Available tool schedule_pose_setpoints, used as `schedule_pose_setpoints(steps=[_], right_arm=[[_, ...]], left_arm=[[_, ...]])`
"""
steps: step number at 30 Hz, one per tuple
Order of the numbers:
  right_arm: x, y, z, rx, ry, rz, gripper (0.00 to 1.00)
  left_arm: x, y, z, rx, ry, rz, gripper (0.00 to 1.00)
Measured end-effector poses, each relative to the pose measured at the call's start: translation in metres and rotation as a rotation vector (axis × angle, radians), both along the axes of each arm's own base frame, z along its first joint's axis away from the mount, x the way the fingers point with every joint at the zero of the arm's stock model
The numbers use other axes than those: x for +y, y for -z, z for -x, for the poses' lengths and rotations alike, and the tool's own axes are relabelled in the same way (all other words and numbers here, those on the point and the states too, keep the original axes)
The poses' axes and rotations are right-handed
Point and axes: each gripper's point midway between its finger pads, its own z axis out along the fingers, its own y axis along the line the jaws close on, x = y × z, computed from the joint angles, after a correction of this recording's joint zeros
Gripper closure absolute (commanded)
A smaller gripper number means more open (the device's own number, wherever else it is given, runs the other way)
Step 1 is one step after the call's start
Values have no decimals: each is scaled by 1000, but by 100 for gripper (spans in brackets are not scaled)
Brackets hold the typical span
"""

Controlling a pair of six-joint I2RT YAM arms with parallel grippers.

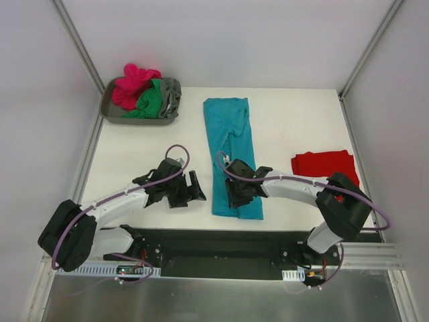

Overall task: Fold and stack the t-shirts
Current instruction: Grab the bottom of the folded rectangular tshirt with both arms

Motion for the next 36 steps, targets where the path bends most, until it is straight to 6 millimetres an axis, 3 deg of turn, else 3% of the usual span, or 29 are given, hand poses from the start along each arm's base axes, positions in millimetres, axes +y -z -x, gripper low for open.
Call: schedule_pose_setpoints(steps=[5,7,8,12,13,17,21,26,30,33,36], right_arm=[[5,-15,-3,-40,-2,-59,50],[7,-32,-5,-78,-9,-104,44],[9,-43,-7,-103,-9,-132,35],[8,-81,-14,-209,2,-226,23],[6,-86,-15,-228,10,-236,15],[-26,-84,-18,-280,91,-218,2],[-73,-60,-14,-277,225,-159,1],[-110,-37,-2,-258,356,-148,7],[-118,-21,10,-206,405,-162,19],[-115,-12,20,-142,410,-178,21],[-112,-6,27,-94,413,-186,32]], left_arm=[[-19,2,8,14,53,32,24],[-26,6,13,30,77,36,27],[-30,7,15,40,88,38,27],[-42,10,17,56,116,44,35],[-45,11,16,60,115,44,37],[-54,13,15,82,121,47,48],[-63,17,18,100,143,43,60],[-68,20,26,124,153,39,72],[-68,25,30,146,144,32,80],[-69,27,30,157,135,30,100],[-69,30,29,169,128,25,100]])
